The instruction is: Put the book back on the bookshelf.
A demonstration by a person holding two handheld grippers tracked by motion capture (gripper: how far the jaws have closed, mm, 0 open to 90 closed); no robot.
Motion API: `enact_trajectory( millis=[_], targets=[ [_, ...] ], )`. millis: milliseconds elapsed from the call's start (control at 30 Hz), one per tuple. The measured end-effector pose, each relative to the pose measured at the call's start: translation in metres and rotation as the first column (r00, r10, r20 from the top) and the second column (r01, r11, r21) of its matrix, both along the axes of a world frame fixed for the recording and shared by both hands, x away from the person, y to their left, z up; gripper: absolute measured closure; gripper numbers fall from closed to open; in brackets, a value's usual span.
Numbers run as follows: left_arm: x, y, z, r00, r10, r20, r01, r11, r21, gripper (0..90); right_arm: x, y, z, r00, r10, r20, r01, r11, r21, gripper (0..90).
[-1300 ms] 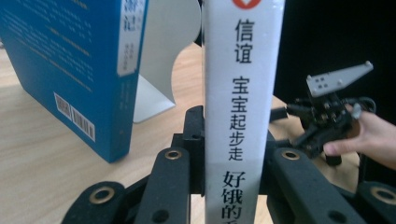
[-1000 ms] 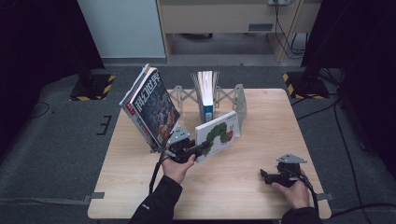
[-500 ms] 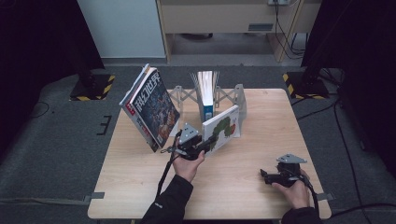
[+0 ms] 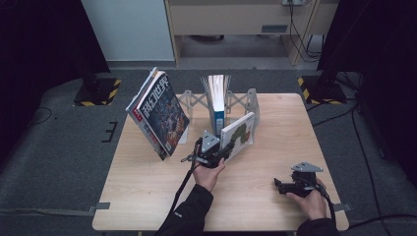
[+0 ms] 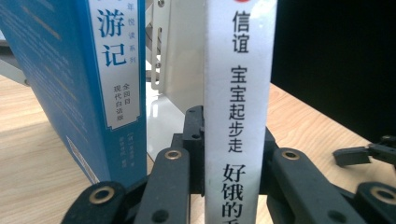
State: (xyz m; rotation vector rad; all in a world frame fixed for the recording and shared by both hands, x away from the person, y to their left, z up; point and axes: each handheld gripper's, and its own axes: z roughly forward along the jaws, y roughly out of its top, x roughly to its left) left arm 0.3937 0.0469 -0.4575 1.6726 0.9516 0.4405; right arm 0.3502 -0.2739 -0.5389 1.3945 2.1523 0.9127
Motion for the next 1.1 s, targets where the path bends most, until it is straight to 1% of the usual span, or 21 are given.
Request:
enact_trajectory(
  millis=[133, 233, 267, 400, 433, 533, 733, 867, 900, 933, 1100],
  targets=[
    [0.004, -0.003, -0.004, 1.0, 0.008, -0.002, -0.008, 1.0, 0.002, 74.6, 0.0, 0.0, 0.0, 1.0, 0.0, 0.0, 0.0, 1.0, 0.0, 5.5],
    [0.007, -0.006, -0.008, 0.9998, 0.021, -0.003, -0.021, 0.9997, 0.012, 74.6, 0.0, 0.0, 0.0, 1.0, 0.0, 0.0, 0.0, 1.0, 0.0, 5.5],
    [0.008, -0.007, -0.009, 0.9998, 0.02, -0.005, -0.02, 0.9998, 0.008, 74.6, 0.0, 0.0, 0.0, 1.0, 0.0, 0.0, 0.0, 1.0, 0.0, 5.5],
    [0.01, -0.008, -0.014, 0.9994, 0.035, 0.0, -0.035, 0.9989, 0.032, 74.6, 0.0, 0.0, 0.0, 1.0, 0.0, 0.0, 0.0, 1.0, 0.0, 5.5],
    [0.011, -0.009, -0.015, 0.9994, 0.034, 0.0, -0.034, 0.9989, 0.031, 74.6, 0.0, 0.0, 0.0, 1.0, 0.0, 0.0, 0.0, 1.0, 0.0, 5.5],
    [0.012, -0.01, -0.018, 0.9987, 0.051, 0.01, -0.051, 0.9976, 0.046, 74.6, 0.0, 0.0, 0.0, 1.0, 0.0, 0.0, 0.0, 1.0, 0.0, 5.5],
    [0.015, -0.012, -0.022, 0.9981, 0.061, 0.01, -0.061, 0.9972, 0.044, 74.4, 0.0, 0.0, 0.0, 1.0, 0.0, 0.0, 0.0, 1.0, 0.0, 5.5],
    [0.012, -0.015, -0.027, 0.9986, 0.053, 0.0, -0.053, 0.9972, 0.052, 74.2, 0.0, 0.0, 0.0, 1.0, 0.0, 0.0, 0.0, 1.0, 0.0, 5.5],
    [0.011, -0.015, -0.028, 0.9985, 0.054, 0.001, -0.054, 0.9967, 0.061, 74.2, 0.0, 0.0, 0.0, 1.0, 0.0, 0.0, 0.0, 1.0, 0.0, 5.5],
    [0.01, -0.016, -0.03, 0.999, 0.045, -0.003, -0.045, 0.9972, 0.059, 74.1, 0.0, 0.0, 0.0, 1.0, 0.0, 0.0, 0.0, 1.0, 0.0, 5.5],
    [0.007, -0.017, -0.039, 0.9991, 0.035, -0.024, -0.034, 0.9972, 0.067, 74.1, 0.0, 0.0, 0.0, 1.0, 0.0, 0.0, 0.0, 1.0, 0.0, 5.5]
  ],
)
